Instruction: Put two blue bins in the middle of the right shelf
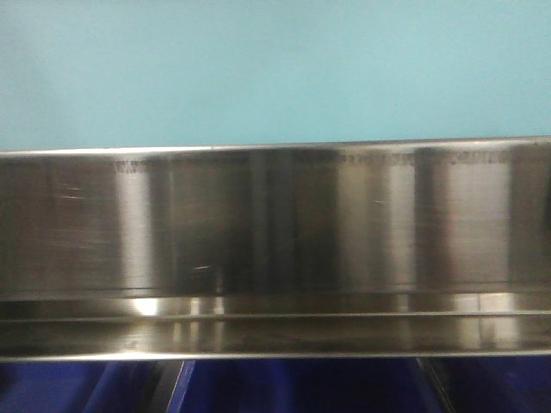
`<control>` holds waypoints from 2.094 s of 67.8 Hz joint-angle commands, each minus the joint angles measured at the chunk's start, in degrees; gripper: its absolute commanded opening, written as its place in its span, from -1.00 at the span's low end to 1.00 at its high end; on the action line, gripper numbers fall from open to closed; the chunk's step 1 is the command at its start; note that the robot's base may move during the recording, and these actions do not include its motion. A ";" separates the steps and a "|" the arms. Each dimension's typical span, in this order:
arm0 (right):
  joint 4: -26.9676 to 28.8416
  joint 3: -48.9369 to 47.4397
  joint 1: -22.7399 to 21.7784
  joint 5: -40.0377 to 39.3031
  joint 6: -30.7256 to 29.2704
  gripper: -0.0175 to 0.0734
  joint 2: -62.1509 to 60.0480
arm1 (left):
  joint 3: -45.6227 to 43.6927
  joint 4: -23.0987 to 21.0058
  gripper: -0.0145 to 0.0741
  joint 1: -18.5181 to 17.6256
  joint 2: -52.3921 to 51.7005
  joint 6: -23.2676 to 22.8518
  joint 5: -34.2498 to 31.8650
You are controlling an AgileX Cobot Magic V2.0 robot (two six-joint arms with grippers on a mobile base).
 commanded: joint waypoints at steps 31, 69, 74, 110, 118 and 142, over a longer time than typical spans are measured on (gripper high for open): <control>-0.92 0.34 0.11 -0.19 -3.09 -0.03 -0.92 | 0.06 0.15 -0.05 -0.14 -0.83 1.78 -0.18; -1.73 0.34 -0.10 -0.19 -3.06 -0.03 -0.92 | -1.58 1.50 -0.11 -0.14 -0.83 1.88 -0.18; -1.73 0.34 -0.10 -0.19 -3.06 -0.03 -0.92 | -1.58 2.20 -0.12 -0.14 -0.83 1.88 -0.18; -1.87 0.34 -0.13 -0.19 -2.71 -0.22 -0.92 | -1.58 2.08 -0.22 -0.14 -0.83 1.78 -0.18; -1.87 0.34 -0.13 -0.19 -2.72 -0.57 -0.81 | -1.58 0.99 -0.52 -0.14 -0.83 1.78 -0.18; -1.87 0.34 -0.13 -0.19 -2.69 -0.97 -0.81 | -1.58 0.59 -0.92 -0.14 -0.83 1.78 -0.18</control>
